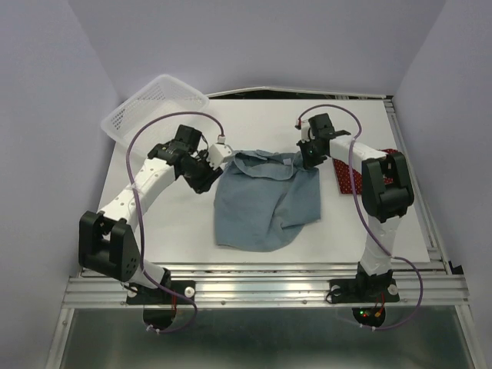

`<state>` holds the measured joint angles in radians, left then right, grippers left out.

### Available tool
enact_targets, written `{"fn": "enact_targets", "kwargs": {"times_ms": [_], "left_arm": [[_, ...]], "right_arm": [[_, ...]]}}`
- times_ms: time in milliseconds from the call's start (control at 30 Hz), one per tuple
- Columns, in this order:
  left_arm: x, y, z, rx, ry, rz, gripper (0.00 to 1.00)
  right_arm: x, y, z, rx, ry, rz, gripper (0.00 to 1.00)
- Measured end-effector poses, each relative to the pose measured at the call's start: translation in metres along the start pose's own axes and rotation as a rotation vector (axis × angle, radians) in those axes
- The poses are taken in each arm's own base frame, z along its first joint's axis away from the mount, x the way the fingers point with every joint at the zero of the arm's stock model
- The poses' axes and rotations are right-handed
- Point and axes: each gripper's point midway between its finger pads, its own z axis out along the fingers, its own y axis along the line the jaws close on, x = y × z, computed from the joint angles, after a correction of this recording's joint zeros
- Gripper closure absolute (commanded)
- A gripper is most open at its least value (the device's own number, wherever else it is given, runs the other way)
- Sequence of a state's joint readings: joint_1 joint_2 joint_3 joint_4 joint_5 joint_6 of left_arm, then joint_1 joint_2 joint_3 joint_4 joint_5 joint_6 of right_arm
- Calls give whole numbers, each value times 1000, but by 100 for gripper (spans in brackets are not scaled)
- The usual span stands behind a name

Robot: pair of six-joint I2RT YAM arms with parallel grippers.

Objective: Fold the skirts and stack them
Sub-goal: Flatten the skirt out

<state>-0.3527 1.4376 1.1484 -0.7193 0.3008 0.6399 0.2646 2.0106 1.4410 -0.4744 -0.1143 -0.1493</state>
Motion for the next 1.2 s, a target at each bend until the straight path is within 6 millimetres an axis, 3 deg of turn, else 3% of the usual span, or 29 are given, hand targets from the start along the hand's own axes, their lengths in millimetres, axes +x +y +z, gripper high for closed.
{"fn": "enact_targets", "kwargs": {"times_ms": [100, 133, 200, 300, 500, 667, 933, 1200], "left_arm": [[-45, 16, -9, -42, -92, 93, 48], [-68, 23, -9, -59, -133, 148, 48], [-90, 28, -3, -70, -162, 223, 49], [-103, 28, 17, -52, -144, 321, 50], [-117, 21, 66, 19, -62, 522, 51], [-129, 24, 94, 37, -31, 605, 51], [-128, 31, 119, 68, 30, 695, 52], [-113, 15, 128, 139, 97, 769, 53]], "right_arm": [[-5, 1, 0, -12, -6, 16, 99], [-5, 2, 1, -15, -2, 20, 99], [-4, 3, 1, -19, 2, 26, 99], [-6, 4, 1, -26, 2, 32, 99], [-10, 7, -1, -42, 3, 41, 99], [-12, 8, -3, -50, -1, 42, 99], [-12, 6, -3, -54, -2, 47, 99], [-17, 5, -7, -58, -9, 51, 99]]}}
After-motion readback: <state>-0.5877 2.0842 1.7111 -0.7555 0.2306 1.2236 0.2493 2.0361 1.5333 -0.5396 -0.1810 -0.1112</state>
